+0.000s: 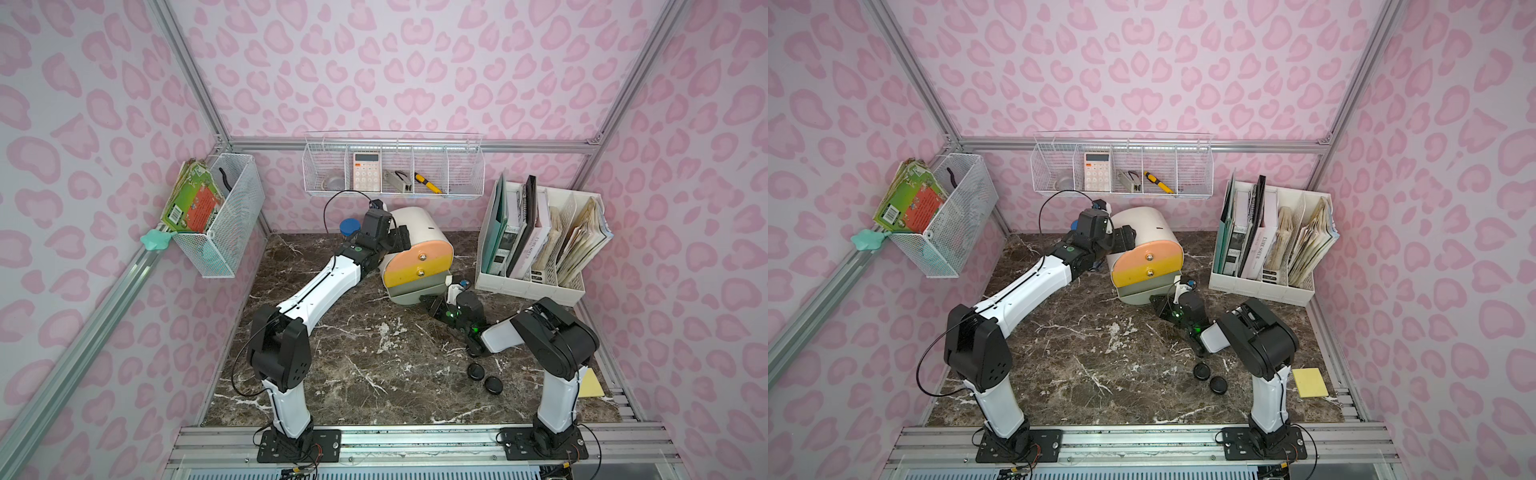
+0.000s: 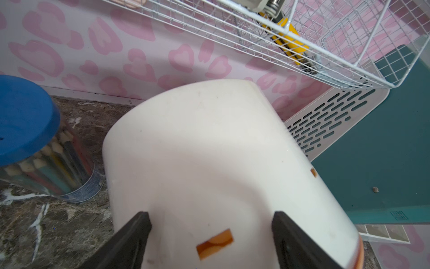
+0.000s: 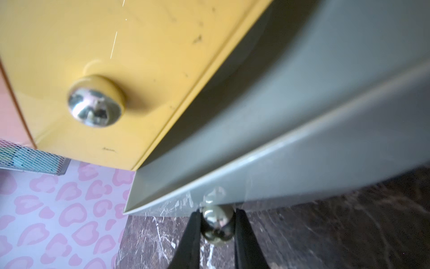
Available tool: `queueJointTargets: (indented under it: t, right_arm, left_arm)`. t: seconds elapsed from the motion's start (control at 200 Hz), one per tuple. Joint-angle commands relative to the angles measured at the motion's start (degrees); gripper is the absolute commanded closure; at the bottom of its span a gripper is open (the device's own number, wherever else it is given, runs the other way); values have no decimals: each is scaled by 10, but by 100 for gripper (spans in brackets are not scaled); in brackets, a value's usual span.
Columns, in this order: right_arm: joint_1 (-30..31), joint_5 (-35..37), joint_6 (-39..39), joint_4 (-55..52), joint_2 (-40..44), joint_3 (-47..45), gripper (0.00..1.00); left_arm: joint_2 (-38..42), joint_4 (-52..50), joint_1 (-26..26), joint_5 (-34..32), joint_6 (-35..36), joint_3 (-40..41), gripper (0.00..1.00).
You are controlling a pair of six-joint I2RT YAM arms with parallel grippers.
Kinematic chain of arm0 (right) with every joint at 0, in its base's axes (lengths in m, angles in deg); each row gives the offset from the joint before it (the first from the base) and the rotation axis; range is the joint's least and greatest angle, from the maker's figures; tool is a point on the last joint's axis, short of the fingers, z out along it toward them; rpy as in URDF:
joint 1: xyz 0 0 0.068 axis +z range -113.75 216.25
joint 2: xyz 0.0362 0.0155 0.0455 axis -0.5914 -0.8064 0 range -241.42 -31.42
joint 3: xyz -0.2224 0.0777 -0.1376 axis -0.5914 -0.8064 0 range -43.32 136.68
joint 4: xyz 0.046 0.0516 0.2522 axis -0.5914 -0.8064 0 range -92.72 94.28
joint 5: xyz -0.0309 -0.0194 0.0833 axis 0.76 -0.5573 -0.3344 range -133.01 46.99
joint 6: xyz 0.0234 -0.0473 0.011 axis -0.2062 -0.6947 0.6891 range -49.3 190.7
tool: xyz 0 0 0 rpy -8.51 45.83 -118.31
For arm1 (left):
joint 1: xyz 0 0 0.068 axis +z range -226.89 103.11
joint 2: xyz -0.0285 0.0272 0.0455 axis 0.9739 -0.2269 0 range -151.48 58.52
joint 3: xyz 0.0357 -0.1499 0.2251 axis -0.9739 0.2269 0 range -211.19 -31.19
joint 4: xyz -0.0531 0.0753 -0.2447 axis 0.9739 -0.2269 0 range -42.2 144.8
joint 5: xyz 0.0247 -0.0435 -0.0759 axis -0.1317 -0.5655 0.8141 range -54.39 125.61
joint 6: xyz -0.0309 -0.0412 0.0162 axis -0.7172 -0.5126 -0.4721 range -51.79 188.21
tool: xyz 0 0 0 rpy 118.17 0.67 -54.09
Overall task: Put the bluetooth earphones in the drawer according to color
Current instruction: Open the drawer in the storage box.
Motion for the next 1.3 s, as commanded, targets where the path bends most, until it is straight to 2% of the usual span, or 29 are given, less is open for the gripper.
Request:
queueJointTargets:
  t: [0.0, 0.665, 1.085, 1.165, 1.295]
  right_arm:
    - [11, -20, -19, 34, 21, -20, 89]
    - [65, 8, -40, 25, 106, -122, 87]
    - [88, 31, -63, -16, 153, -144, 83]
    - [89, 32, -68, -26, 162, -143, 79]
    - [91, 37, -80, -39, 180, -146, 64]
  left_arm:
    - [-15, -148, 1, -20, 18, 10, 14]
    - [-8, -153, 4, -31, 16, 14, 14]
    - [1, -152, 7, -22, 12, 15, 14]
    - [10, -155, 6, -14, 8, 15, 14]
    - [35, -158, 6, 14, 6, 17, 13]
